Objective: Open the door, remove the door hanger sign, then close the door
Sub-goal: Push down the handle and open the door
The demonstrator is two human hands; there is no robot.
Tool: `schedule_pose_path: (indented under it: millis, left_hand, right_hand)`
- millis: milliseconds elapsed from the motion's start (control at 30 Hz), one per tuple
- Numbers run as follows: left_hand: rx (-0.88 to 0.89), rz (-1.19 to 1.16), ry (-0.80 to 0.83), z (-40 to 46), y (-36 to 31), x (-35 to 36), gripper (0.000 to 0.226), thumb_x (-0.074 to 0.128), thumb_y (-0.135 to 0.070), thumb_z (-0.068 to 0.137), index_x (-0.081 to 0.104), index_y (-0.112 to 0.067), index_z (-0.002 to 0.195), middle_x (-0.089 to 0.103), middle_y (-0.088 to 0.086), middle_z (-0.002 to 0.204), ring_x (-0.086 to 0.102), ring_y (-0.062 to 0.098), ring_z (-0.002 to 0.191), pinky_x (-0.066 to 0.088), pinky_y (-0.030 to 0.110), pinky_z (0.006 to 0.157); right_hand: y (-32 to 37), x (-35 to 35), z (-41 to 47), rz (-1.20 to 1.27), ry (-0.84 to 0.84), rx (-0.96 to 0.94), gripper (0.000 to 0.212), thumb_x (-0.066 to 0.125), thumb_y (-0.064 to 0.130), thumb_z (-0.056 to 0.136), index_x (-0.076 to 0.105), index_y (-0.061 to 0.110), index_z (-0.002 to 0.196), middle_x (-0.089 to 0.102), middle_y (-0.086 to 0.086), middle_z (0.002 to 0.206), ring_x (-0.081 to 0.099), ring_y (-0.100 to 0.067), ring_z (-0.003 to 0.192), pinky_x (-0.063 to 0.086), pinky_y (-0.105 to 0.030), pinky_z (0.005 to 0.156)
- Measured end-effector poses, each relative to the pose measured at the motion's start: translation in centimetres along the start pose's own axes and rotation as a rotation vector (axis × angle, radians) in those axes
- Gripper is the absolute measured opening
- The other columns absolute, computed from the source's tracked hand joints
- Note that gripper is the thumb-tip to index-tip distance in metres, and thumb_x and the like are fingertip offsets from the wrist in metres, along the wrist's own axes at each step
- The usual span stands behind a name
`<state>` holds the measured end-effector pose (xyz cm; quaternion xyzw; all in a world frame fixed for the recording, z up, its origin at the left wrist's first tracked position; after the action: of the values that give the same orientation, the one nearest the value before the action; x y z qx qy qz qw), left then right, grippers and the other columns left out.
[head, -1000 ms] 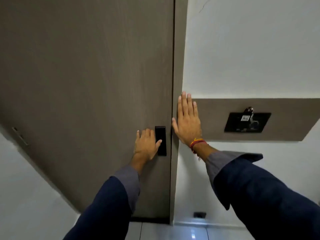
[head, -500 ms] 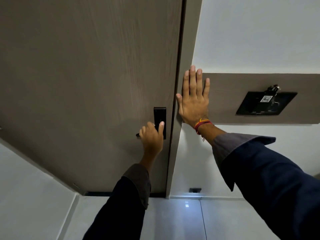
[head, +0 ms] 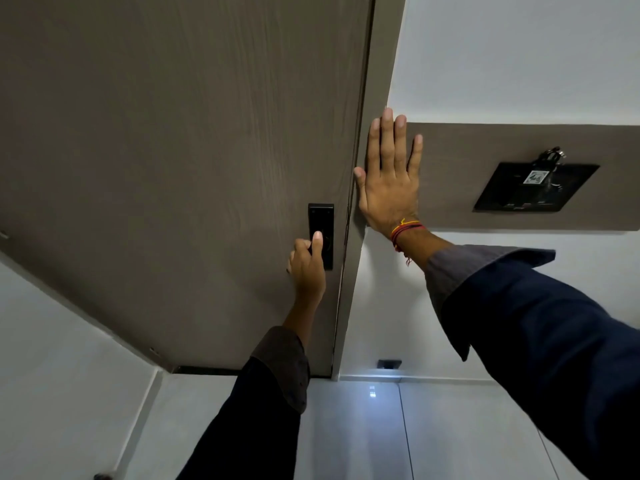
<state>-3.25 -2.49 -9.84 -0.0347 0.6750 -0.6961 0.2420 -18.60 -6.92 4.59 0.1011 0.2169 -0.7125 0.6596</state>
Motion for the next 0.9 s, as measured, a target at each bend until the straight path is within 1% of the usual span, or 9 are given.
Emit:
schedule_pose_path:
  millis: [100,167,233,333,500,633,700,800,900]
  left_hand:
    - [0.094,0.119,-0.001,-1.4,0.1,-0.8,0.047,0.042,-0.042,0.104,0.055,0.0,0.087,0.053,0.008,0.076,0.057,0.033,0.081,0.051,0.051,0.085]
    - [0.157,0.221,0.01,-2.2,-0.1,-1.7,0.05,0.037,-0.047,0.103,0.055,-0.003,0.088,0.058,0.009,0.077,0.058,0.029,0.081,0.051,0.048,0.088]
    - [0.301,0.467,-0.019,-2.4,-0.6,-3.2,0.055,0.032,-0.054,0.102,0.058,-0.007,0.091,0.063,0.009,0.08,0.06,0.026,0.083,0.048,0.043,0.09]
    - [0.454,0.794,0.022,-2.6,-1.8,-4.7,0.059,0.029,-0.059,0.101,0.061,-0.01,0.097,0.066,0.009,0.086,0.06,0.025,0.087,0.048,0.041,0.088]
    - [0.455,1.134,0.05,-5.1,-3.9,-5.6,0.057,0.028,-0.053,0.102,0.065,-0.009,0.099,0.071,0.012,0.093,0.062,0.028,0.091,0.049,0.041,0.089]
    - [0.36,1.3,0.103,-7.6,-5.1,-6.2,0.055,0.026,-0.045,0.103,0.065,-0.006,0.102,0.071,0.017,0.099,0.062,0.033,0.095,0.046,0.043,0.093]
    - [0.3,1.343,0.149,-8.7,-5.4,-6.5,0.058,0.022,-0.041,0.103,0.065,-0.003,0.106,0.069,0.019,0.104,0.061,0.035,0.099,0.043,0.045,0.098]
    - [0.223,1.348,0.086,-11.0,-5.6,-7.0,0.054,0.027,-0.037,0.102,0.066,0.0,0.106,0.07,0.021,0.106,0.06,0.037,0.103,0.04,0.045,0.106]
    - [0.165,1.339,0.013,-13.5,-5.6,-7.6,0.048,0.036,-0.033,0.1,0.067,0.002,0.106,0.071,0.023,0.106,0.059,0.039,0.106,0.039,0.045,0.108]
  right_hand:
    - [-0.1,-1.0,-0.1,-0.001,0.038,-0.011,0.067,0.044,0.038,0.11,0.024,0.002,0.163,0.019,-0.018,0.17,0.019,-0.035,0.158,-0.014,-0.047,0.131]
    - [-0.2,-1.9,-0.2,0.004,0.069,-0.031,0.067,0.045,0.034,0.11,0.024,0.002,0.165,0.021,-0.019,0.172,0.022,-0.035,0.16,-0.003,-0.05,0.133]
    - [-0.4,-2.8,-0.3,0.019,0.105,-0.054,0.066,0.044,0.03,0.109,0.023,0.002,0.166,0.025,-0.02,0.173,0.024,-0.036,0.161,0.01,-0.053,0.132]
    - [-0.5,-4.1,-0.9,0.069,0.162,-0.084,0.067,0.043,0.024,0.108,0.019,0.002,0.167,0.02,-0.018,0.175,0.021,-0.036,0.163,0.014,-0.054,0.132]
    - [-1.3,-4.9,-2.3,0.149,0.251,-0.123,0.07,0.042,0.023,0.108,0.014,0.001,0.168,0.012,-0.018,0.177,0.013,-0.034,0.165,0.014,-0.054,0.134]
    - [-1.9,-4.8,-3.0,0.24,0.291,-0.106,0.076,0.047,0.024,0.106,0.012,0.002,0.169,0.01,-0.019,0.177,0.012,-0.033,0.165,0.015,-0.054,0.134]
    - [-2.4,-4.5,-3.4,0.262,0.302,-0.111,0.078,0.05,0.026,0.105,0.011,0.003,0.169,0.01,-0.018,0.177,0.012,-0.033,0.165,0.014,-0.053,0.134]
    - [-3.2,-3.9,-4.3,0.28,0.301,-0.155,0.079,0.049,0.029,0.105,0.009,0.003,0.168,0.009,-0.017,0.177,0.012,-0.032,0.165,0.012,-0.052,0.133]
    - [-4.1,-3.5,-5.0,0.278,0.281,-0.186,0.077,0.05,0.027,0.106,0.01,0.003,0.168,0.011,-0.018,0.177,0.01,-0.031,0.165,0.01,-0.05,0.132]
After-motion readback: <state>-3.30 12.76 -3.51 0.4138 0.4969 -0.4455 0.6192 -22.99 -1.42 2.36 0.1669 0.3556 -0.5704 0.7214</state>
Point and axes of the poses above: each hand's wrist, its own z-axis towards the middle knuckle, its own x-axis out of the palm, y = z × x, the point moved 2 cm from there along z, towards the middle knuckle
